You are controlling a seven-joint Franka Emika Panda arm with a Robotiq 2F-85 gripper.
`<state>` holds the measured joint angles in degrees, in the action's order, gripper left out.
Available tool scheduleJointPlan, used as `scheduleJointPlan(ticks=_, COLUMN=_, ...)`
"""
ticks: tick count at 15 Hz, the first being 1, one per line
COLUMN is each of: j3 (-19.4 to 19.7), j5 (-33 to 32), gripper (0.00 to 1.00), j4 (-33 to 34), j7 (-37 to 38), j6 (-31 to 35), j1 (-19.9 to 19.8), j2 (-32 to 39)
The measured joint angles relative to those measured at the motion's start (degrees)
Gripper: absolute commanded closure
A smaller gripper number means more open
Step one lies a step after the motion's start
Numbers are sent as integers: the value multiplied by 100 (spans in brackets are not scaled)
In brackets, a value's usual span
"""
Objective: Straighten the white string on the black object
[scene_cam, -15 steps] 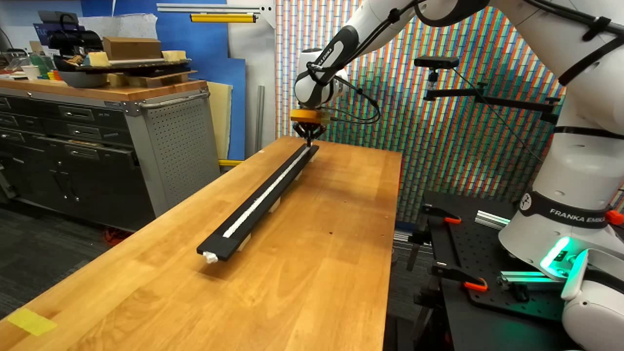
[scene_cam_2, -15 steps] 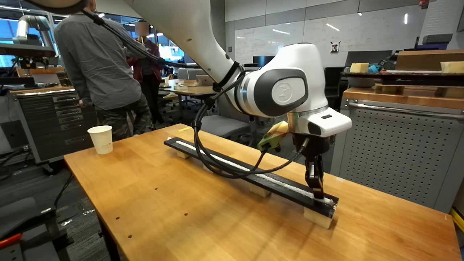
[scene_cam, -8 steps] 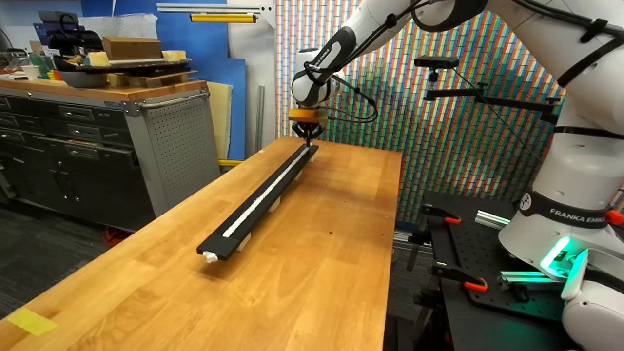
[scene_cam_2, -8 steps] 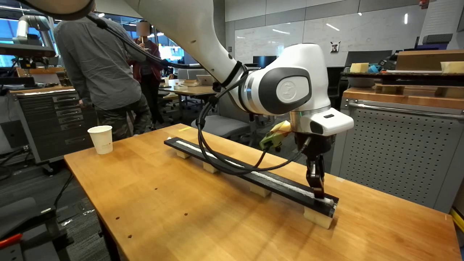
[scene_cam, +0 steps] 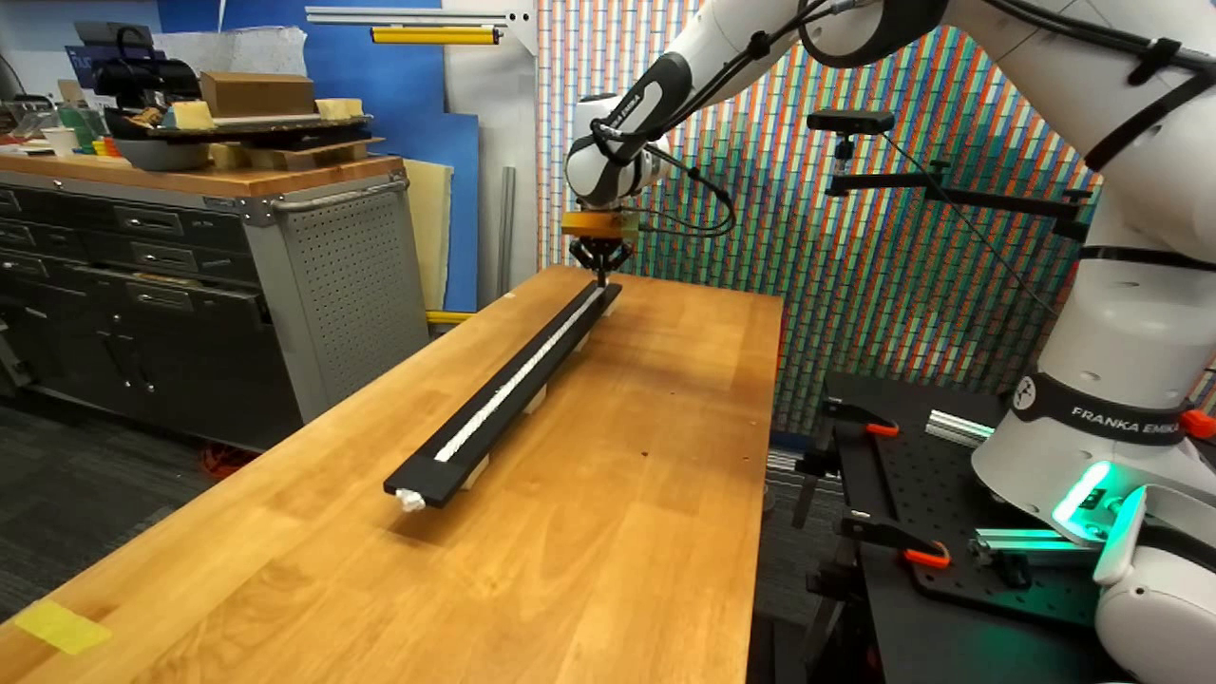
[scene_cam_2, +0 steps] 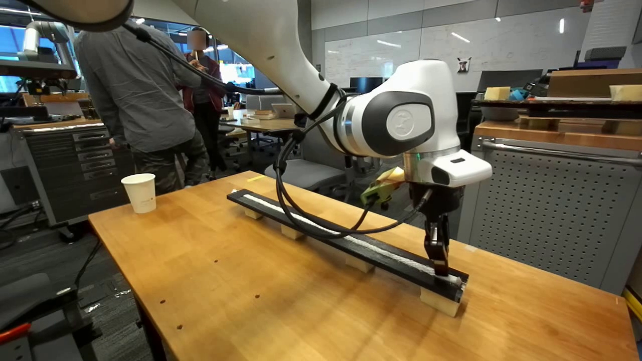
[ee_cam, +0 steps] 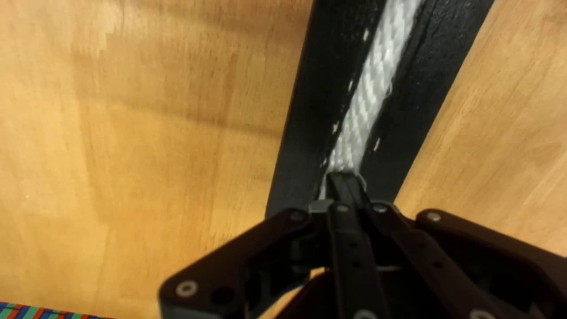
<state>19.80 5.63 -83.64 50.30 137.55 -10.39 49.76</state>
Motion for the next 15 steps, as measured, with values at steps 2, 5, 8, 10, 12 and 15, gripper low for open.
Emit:
scheduleJointPlan(ticks=2, j3=-3, j5=0, gripper=100, j4=21, j7=0, j6=-7, j1=-1, j2=8)
scheduleJointPlan(ticks=5, j3=-37, j5=0, gripper=100, j4=-39, j7=-14, j6=177, j1=0, j2=-31)
scheduleJointPlan(ticks=8, j3=-124, j5=0, gripper=100, j4=-315, j7=-56, j6=835, j1=34, j2=-159)
scheduleJointPlan(ticks=10, j3=-144, j5=0, gripper=100, j4=-581, j7=-92, j6=1309, j1=94, j2=-314)
scheduleJointPlan(ticks=12, j3=-144, j5=0, gripper=100, j4=-837, j7=-109, j6=1662, j1=135, j2=-478)
scheduleJointPlan(ticks=15, j3=-119, j5=0, gripper=100, j4=-1065, j7=-110, j6=1875, j1=132, j2=-638)
